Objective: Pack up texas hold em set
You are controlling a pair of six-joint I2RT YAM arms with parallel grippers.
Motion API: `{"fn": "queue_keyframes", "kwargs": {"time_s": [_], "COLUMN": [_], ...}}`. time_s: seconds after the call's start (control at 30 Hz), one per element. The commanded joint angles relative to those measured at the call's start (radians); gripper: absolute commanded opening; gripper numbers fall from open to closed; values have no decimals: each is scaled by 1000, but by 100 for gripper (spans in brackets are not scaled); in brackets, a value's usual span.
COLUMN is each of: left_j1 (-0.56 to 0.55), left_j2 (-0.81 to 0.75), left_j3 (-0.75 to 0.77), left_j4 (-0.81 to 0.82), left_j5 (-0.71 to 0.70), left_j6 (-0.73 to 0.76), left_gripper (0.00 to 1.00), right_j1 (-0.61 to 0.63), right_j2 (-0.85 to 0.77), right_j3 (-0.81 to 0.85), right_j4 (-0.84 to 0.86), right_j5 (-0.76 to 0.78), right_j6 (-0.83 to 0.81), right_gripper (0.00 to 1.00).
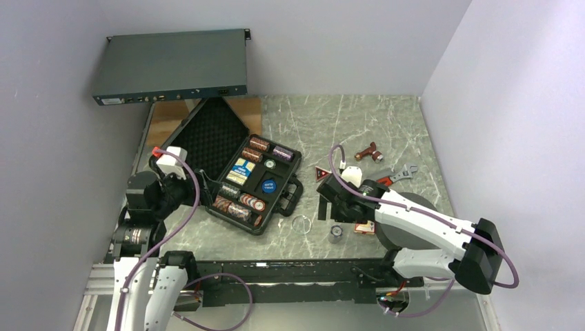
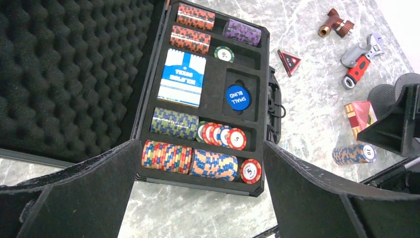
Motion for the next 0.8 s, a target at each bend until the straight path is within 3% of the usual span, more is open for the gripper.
{"fn": "queue_keyframes", "kwargs": {"time_s": [0.0,0.47,0.77], "left_j1": [-17,-19,-19], "left_j2": [6,-4,-7], "left_j3": [-5,-10,-11], "left_j4": [39,35,35], "left_j5": [29,-6,-12], "left_j6": [18,12,12], "left_gripper": [99,98,98], "right_j1": [-1,0,0], "right_j2": [-36,-35,2], "right_j3": [-45,-98,-105], "right_j4": [10,28,54], "right_j5": [-86,-118,-133], "right_j6": [42,45,31], "right_gripper": [95,88,68]}}
